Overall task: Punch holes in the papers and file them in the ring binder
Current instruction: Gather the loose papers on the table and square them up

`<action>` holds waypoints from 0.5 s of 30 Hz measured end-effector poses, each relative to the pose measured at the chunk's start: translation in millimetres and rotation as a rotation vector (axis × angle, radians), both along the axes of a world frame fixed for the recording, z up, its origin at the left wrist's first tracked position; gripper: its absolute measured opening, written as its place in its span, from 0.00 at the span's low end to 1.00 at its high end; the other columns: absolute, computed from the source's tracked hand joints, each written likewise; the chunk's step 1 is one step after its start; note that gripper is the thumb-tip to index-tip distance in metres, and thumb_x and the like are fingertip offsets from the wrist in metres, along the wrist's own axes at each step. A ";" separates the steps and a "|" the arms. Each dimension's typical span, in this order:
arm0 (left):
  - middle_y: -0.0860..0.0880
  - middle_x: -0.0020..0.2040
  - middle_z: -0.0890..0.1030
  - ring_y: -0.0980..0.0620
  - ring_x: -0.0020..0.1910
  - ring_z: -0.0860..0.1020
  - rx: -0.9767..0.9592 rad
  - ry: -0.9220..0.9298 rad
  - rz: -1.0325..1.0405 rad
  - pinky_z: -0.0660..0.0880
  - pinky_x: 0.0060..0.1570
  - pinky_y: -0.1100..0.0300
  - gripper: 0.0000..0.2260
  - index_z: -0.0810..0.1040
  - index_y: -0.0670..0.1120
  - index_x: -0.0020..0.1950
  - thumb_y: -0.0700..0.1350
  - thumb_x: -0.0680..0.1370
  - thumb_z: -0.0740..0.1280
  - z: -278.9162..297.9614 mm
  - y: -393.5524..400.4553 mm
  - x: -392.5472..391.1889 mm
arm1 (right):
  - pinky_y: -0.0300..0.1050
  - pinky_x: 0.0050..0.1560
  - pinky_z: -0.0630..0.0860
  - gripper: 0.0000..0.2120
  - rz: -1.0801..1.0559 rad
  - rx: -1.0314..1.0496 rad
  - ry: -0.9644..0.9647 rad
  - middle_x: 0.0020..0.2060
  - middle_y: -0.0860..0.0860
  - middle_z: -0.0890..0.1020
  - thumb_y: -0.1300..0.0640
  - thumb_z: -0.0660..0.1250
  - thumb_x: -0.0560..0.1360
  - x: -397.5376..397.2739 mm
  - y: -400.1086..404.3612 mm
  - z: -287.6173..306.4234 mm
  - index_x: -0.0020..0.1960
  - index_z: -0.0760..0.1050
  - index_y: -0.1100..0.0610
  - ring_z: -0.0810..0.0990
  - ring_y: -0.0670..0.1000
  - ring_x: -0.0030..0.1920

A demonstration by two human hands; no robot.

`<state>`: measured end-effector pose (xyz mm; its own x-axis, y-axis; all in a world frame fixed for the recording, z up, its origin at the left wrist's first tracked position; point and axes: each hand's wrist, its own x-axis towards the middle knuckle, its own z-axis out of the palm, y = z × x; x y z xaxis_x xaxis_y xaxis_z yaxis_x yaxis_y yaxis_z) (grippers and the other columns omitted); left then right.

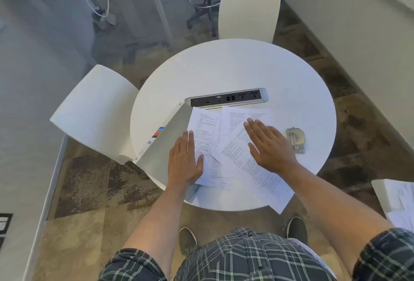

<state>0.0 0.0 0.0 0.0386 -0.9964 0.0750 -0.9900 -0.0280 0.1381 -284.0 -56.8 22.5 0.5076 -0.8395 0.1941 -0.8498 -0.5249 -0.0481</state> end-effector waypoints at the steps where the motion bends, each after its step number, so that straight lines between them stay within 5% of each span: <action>1: 0.40 0.81 0.61 0.39 0.77 0.64 0.031 -0.007 0.007 0.68 0.72 0.44 0.36 0.55 0.42 0.82 0.55 0.79 0.64 -0.9 0.4 -0.6 | 0.57 0.68 0.75 0.29 0.014 0.014 0.004 0.77 0.59 0.70 0.54 0.62 0.81 1.4 0.1 -5.2 0.79 0.65 0.63 0.72 0.59 0.75; 6: 0.37 0.81 0.58 0.38 0.79 0.61 0.228 -0.016 0.108 0.61 0.75 0.45 0.40 0.49 0.42 0.83 0.57 0.80 0.64 -14.1 4.0 -3.7 | 0.55 0.63 0.80 0.30 0.049 0.180 0.130 0.71 0.60 0.77 0.55 0.68 0.79 3.3 10.4 -25.8 0.77 0.67 0.65 0.79 0.60 0.68; 11: 0.39 0.81 0.55 0.39 0.79 0.58 0.413 -0.041 0.198 0.58 0.76 0.44 0.44 0.44 0.42 0.83 0.61 0.78 0.63 -25.0 2.1 -6.9 | 0.50 0.59 0.77 0.32 0.024 0.401 0.358 0.70 0.53 0.76 0.45 0.62 0.82 7.7 18.2 -36.6 0.80 0.59 0.59 0.80 0.55 0.63; 15: 0.40 0.81 0.55 0.40 0.78 0.59 0.477 -0.064 0.219 0.59 0.74 0.42 0.42 0.48 0.42 0.82 0.60 0.78 0.64 -29.7 -2.5 -7.4 | 0.51 0.59 0.78 0.47 -0.092 0.549 0.432 0.78 0.57 0.67 0.29 0.64 0.75 11.2 24.0 -48.7 0.82 0.54 0.56 0.79 0.58 0.65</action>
